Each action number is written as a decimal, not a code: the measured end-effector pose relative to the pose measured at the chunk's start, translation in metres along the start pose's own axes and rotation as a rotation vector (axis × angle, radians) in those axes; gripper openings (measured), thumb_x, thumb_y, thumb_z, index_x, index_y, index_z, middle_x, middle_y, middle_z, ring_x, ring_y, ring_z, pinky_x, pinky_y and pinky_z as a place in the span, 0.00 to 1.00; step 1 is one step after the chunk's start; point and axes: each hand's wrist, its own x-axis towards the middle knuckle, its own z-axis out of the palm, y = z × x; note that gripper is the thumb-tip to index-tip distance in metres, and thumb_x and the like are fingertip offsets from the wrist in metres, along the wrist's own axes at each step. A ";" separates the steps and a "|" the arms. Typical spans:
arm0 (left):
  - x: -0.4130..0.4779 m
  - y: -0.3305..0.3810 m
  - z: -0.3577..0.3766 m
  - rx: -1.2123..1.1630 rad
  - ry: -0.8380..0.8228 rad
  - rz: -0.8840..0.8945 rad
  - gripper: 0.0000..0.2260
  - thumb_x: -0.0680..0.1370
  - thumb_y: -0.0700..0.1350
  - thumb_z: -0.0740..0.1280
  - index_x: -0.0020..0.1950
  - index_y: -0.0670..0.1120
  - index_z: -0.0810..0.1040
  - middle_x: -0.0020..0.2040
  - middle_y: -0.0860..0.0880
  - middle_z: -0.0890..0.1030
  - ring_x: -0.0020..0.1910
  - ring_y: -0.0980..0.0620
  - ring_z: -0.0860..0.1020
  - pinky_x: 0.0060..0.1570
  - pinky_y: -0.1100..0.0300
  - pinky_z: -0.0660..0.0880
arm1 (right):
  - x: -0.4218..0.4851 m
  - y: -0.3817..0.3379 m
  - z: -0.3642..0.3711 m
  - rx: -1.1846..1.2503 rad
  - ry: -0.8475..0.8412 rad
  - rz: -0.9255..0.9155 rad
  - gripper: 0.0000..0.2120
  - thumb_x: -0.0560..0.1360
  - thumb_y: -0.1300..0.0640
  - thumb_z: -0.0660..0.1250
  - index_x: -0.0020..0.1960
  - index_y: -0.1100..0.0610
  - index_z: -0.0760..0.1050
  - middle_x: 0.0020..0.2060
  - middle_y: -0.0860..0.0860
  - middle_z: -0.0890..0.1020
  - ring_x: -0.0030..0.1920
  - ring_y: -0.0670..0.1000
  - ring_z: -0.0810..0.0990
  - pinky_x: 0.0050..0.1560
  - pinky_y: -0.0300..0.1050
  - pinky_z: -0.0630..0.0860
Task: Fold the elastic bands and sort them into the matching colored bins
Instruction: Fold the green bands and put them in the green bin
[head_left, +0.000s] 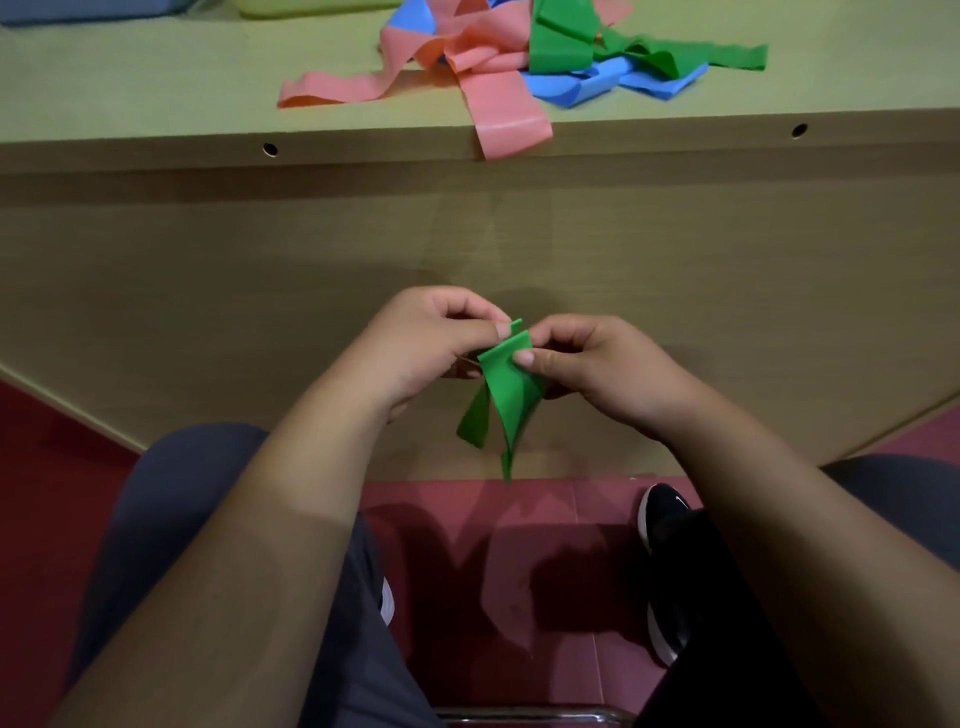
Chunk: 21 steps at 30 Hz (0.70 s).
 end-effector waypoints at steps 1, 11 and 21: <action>-0.001 0.001 0.000 -0.023 -0.012 -0.014 0.02 0.78 0.38 0.75 0.48 0.44 0.86 0.41 0.46 0.87 0.41 0.52 0.84 0.42 0.57 0.82 | 0.001 0.001 0.001 0.005 0.012 0.003 0.06 0.82 0.59 0.72 0.54 0.62 0.84 0.46 0.64 0.85 0.45 0.54 0.81 0.53 0.54 0.78; -0.002 -0.001 0.003 -0.125 -0.065 -0.078 0.02 0.79 0.38 0.74 0.50 0.43 0.84 0.44 0.43 0.85 0.41 0.51 0.83 0.41 0.60 0.80 | 0.006 0.004 0.000 0.048 0.037 0.032 0.08 0.82 0.58 0.72 0.51 0.64 0.83 0.40 0.53 0.86 0.41 0.49 0.82 0.47 0.49 0.78; -0.001 -0.002 0.002 -0.143 -0.064 -0.090 0.03 0.80 0.38 0.73 0.52 0.43 0.84 0.43 0.44 0.86 0.40 0.51 0.84 0.44 0.58 0.81 | 0.005 0.003 0.001 0.012 0.043 0.044 0.08 0.82 0.57 0.73 0.50 0.63 0.84 0.38 0.51 0.84 0.38 0.45 0.79 0.41 0.40 0.76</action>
